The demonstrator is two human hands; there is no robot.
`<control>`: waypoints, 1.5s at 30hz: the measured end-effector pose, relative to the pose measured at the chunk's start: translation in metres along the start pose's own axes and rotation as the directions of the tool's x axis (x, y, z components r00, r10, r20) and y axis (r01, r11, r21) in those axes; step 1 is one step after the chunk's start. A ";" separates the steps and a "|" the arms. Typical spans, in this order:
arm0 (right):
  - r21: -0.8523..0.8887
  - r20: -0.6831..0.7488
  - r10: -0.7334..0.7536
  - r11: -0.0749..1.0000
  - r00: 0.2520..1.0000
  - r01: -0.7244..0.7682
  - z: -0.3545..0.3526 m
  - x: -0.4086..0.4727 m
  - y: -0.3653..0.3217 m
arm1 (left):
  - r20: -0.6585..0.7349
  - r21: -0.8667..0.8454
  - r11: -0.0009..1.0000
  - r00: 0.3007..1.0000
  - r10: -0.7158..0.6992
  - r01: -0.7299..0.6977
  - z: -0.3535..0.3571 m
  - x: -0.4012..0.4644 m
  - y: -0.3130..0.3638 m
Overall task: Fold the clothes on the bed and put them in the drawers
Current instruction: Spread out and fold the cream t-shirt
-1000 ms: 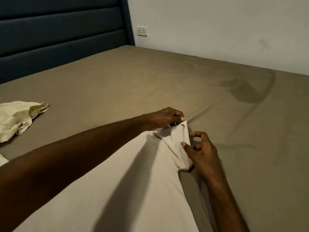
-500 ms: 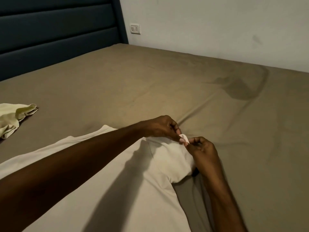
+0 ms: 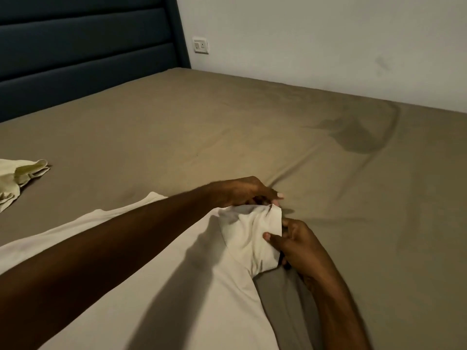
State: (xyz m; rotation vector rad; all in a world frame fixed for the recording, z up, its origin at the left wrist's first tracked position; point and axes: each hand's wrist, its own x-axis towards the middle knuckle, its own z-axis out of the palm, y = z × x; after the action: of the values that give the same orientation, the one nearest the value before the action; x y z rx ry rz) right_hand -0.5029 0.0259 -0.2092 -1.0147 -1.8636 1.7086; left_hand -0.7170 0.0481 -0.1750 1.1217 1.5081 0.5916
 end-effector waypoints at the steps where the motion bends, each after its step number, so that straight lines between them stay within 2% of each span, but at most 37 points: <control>1: 0.011 -0.047 0.002 1.000 0.999 -0.001 0.000 0.000 0.001 | 0.013 0.083 0.996 1.000 0.021 -0.022 -0.001 0.001 0.002; 3: 0.088 -0.098 0.021 0.996 0.995 -0.013 -0.001 0.002 -0.001 | 0.018 0.175 0.979 0.995 0.099 -0.101 -0.001 0.005 0.003; 4: 0.139 -0.090 0.036 0.990 0.995 -0.023 -0.002 0.001 -0.003 | -0.009 0.166 0.978 0.991 0.131 -0.128 0.001 0.008 0.003; 8: 0.318 0.066 0.063 0.945 0.996 -0.081 0.001 -0.003 -0.010 | -0.137 0.010 0.978 0.969 0.207 -0.208 0.012 0.021 -0.001; 10: 0.349 0.160 0.044 0.932 0.986 -0.098 -0.001 -0.003 -0.007 | -0.141 0.059 0.961 0.951 0.276 -0.270 0.019 0.024 -0.006; 11: 0.327 0.189 0.044 0.939 0.981 -0.105 -0.002 -0.003 -0.004 | -0.154 0.138 0.941 0.932 0.330 -0.310 0.022 0.025 -0.009; 13: 0.225 0.166 0.054 0.970 0.985 -0.091 -0.007 0.000 0.006 | -0.212 0.297 0.881 0.874 0.436 -0.367 0.031 0.028 -0.015; 16: -0.054 -0.013 0.060 0.997 0.998 -0.060 -0.006 0.002 0.011 | -0.284 0.459 0.794 0.781 0.557 -0.399 0.040 0.031 -0.022; 18: -0.202 -0.122 0.064 0.975 0.991 -0.088 -0.004 0.005 0.016 | -0.254 0.620 0.687 0.731 0.633 -0.380 0.043 0.032 -0.024; 21: -0.276 -0.197 0.084 0.951 0.977 -0.138 0.000 0.007 0.011 | -0.205 0.797 0.519 0.669 0.714 -0.309 0.047 0.034 -0.026; 25: -0.482 -0.348 0.024 0.853 0.937 -0.201 0.008 0.006 0.007 | -0.242 0.828 0.520 0.703 0.668 -0.209 0.050 0.033 -0.023; 28: -0.580 -0.409 0.014 0.768 0.912 -0.272 0.016 0.002 0.005 | -0.238 0.868 0.478 0.733 0.638 -0.133 0.047 0.026 -0.015; 29: -0.599 -0.439 0.007 0.743 0.899 -0.298 0.018 0.000 0.002 | -0.277 0.873 0.478 0.711 0.646 -0.094 0.044 0.019 -0.013; 30: -0.622 -0.463 -0.007 0.715 0.887 -0.319 0.020 -0.001 -0.002 | -0.346 0.867 0.496 0.660 0.666 -0.046 0.039 0.010 -0.012; 33: -0.640 -0.564 -0.070 0.666 0.823 -0.382 0.021 -0.006 -0.011 | -0.554 0.815 0.570 0.427 0.715 0.103 0.031 -0.031 -0.027; 34: -0.659 -0.579 -0.155 0.667 0.801 -0.347 0.022 -0.008 -0.012 | -0.587 0.800 0.586 0.377 0.716 0.132 0.032 -0.047 -0.039; 35: -0.696 -0.567 -0.280 0.666 0.774 -0.269 0.024 -0.009 -0.014 | -0.602 0.790 0.597 0.360 0.713 0.140 0.033 -0.062 -0.053; 37: -0.787 -0.428 -0.516 0.616 0.742 -0.025 0.033 -0.008 -0.011 | -0.578 0.800 0.590 0.398 0.712 0.106 0.040 -0.083 -0.085; 38: -0.781 -0.320 -0.526 0.617 0.788 0.096 0.042 -0.007 -0.006 | -0.546 0.808 0.585 0.462 0.699 0.070 0.044 -0.089 -0.100; 39: -0.747 -0.201 -0.471 0.641 0.859 0.177 0.050 -0.004 -0.001 | -0.506 0.808 0.589 0.552 0.663 0.033 0.046 -0.091 -0.110; 40: -0.744 -0.088 -0.367 0.642 0.926 0.184 0.058 -0.003 0.006 | -0.461 0.804 0.594 0.647 0.607 0.016 0.049 -0.091 -0.118; 41: -0.784 -0.045 -0.294 0.603 0.955 0.149 0.062 0.001 0.015 | -0.420 0.825 0.564 0.716 0.557 0.045 0.050 -0.087 -0.121; 43: -0.861 -0.130 -0.297 0.507 0.946 0.041 0.062 0.011 0.031 | -0.396 0.868 0.481 0.759 0.517 0.125 0.049 -0.079 -0.122; 45: -0.868 -0.237 -0.317 0.493 0.918 -0.054 0.057 0.017 0.040 | -0.420 0.859 0.487 0.760 0.497 0.156 0.050 -0.076 -0.120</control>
State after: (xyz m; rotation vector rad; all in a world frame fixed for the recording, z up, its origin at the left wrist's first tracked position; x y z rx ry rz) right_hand -0.5455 -0.0003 -0.2602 -1.3457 -2.4479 0.2870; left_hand -0.7143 -0.0795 -0.2538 2.0432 2.4480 0.3181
